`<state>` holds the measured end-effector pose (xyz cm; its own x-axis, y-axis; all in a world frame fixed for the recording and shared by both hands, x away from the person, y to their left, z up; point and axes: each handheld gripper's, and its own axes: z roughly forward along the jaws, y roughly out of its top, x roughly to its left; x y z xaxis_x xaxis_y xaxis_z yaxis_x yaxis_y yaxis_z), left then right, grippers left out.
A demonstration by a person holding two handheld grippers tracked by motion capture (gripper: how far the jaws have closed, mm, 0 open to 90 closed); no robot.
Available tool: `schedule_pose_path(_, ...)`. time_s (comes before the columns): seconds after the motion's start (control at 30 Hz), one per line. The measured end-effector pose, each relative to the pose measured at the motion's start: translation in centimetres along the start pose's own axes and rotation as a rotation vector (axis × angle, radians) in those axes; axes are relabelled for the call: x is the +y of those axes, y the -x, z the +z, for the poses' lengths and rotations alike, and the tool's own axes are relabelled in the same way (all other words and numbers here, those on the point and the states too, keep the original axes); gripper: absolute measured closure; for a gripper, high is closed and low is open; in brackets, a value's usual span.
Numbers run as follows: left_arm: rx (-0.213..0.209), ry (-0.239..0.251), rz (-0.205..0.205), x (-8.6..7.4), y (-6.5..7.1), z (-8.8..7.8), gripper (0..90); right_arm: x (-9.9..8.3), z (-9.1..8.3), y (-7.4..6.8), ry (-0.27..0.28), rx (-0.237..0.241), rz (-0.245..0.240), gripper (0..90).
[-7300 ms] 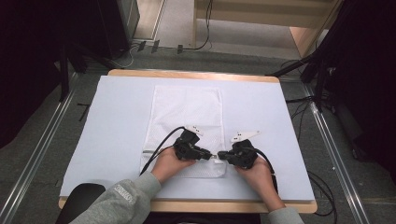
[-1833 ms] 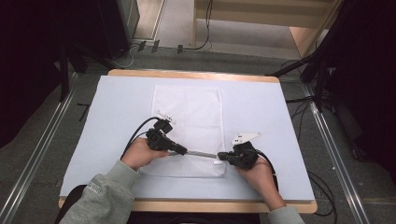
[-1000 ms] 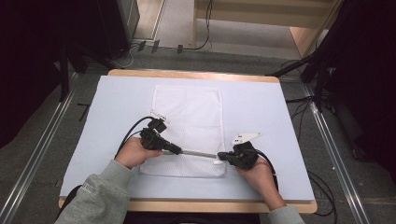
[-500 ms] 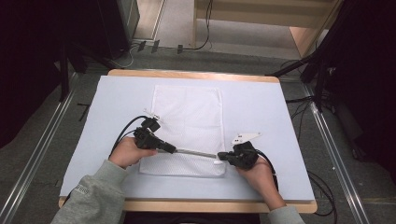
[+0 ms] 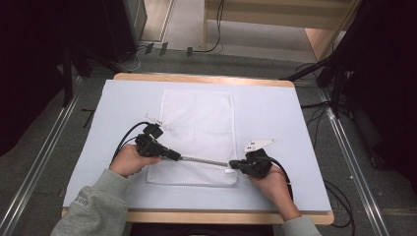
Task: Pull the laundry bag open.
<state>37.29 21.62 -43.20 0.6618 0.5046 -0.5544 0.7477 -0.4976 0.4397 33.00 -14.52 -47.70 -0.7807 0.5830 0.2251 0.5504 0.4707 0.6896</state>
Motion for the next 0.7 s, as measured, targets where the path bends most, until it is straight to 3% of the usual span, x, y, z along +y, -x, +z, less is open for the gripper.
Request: schedule_pose_path(0.7, 0.008, 0.041, -0.040, -1.6, -1.4, -2.4, 87.9, 0.1, 0.1, 0.1, -0.002, 0.008, -0.008, 90.0)
